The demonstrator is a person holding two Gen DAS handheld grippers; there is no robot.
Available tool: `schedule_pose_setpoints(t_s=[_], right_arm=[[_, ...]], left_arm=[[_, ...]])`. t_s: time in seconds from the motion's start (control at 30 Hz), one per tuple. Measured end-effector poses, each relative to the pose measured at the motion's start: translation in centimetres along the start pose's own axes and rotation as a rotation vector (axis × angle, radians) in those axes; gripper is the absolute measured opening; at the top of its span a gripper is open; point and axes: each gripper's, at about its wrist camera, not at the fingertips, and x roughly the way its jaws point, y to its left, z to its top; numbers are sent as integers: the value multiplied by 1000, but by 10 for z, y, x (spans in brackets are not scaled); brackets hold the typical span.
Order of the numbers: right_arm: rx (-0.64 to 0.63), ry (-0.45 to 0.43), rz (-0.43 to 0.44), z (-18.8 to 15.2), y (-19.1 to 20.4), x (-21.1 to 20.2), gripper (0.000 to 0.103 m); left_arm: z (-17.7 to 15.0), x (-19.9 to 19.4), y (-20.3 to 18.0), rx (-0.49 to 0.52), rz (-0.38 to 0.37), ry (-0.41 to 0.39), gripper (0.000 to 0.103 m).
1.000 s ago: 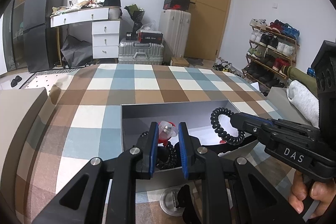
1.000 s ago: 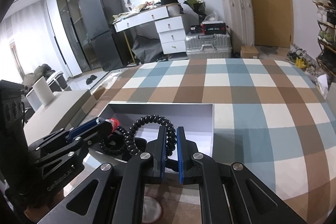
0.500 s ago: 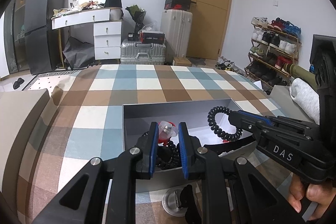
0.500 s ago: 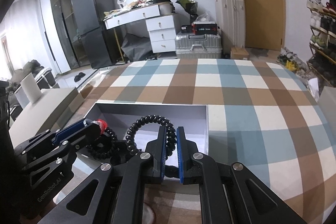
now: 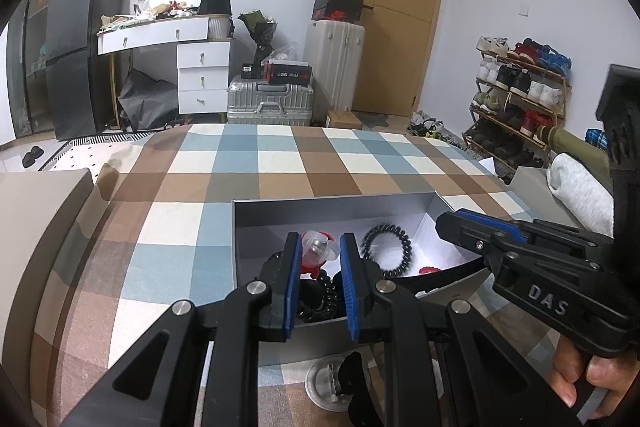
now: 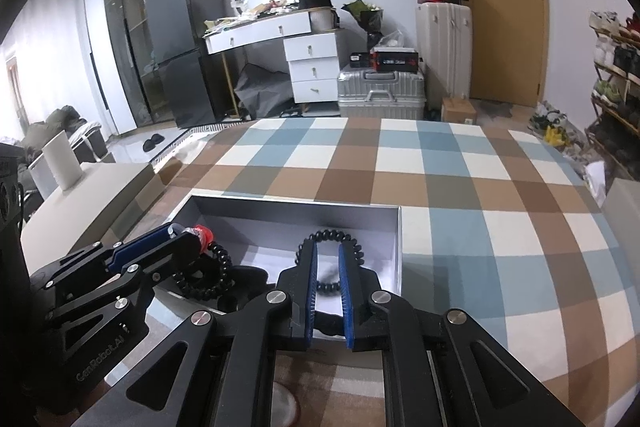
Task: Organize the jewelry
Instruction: 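Carry both items into the grey box and open both tools, then withdraw both tools from the box toward the badges and claw clip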
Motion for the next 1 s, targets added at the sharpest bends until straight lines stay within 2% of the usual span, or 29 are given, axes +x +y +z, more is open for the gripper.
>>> schedule_pose_setpoints(t_s=[0.03,0.07,0.13,0.2,0.27,0.33,0.37,0.4,0.53,0.6,0.77,0.9,1.0], right_arm=[[0,-2,-1,0,0,-2,16],[-2,-4,0,-1,0,-3,23],[-7,-3,0,-1,1,-4,31],[-11,-5,1,-2,2,-6,40],[-10,-7,0,-3,2,-8,48],[-9,-9,-2,-4,1,-9,57],[-8,-9,-4,-4,0,-10,67],[-7,-10,-4,-5,-1,-11,77],[-4,-15,0,-6,-5,-17,89],[2,-22,-3,-7,-8,-21,97],[22,-18,-6,-9,-18,-27,103],[44,1,10,-14,-25,-28,103],[53,21,21,-20,-29,-29,103]], left_arm=[[0,0,0,-2,0,1,14],[0,0,1,-4,0,0,14],[0,-1,2,-12,-6,1,19],[1,-1,4,-25,-8,1,33],[1,-2,5,-36,-16,2,38],[1,-3,6,-46,-14,1,49],[1,-4,7,-56,-9,1,56],[2,-4,9,-69,-11,4,60],[3,-7,12,-103,-41,1,68],[3,-9,12,-102,-37,-11,77],[2,-9,11,-93,-19,-14,85],[0,-8,6,-63,6,-8,101],[-2,-13,3,-46,5,-14,101]])
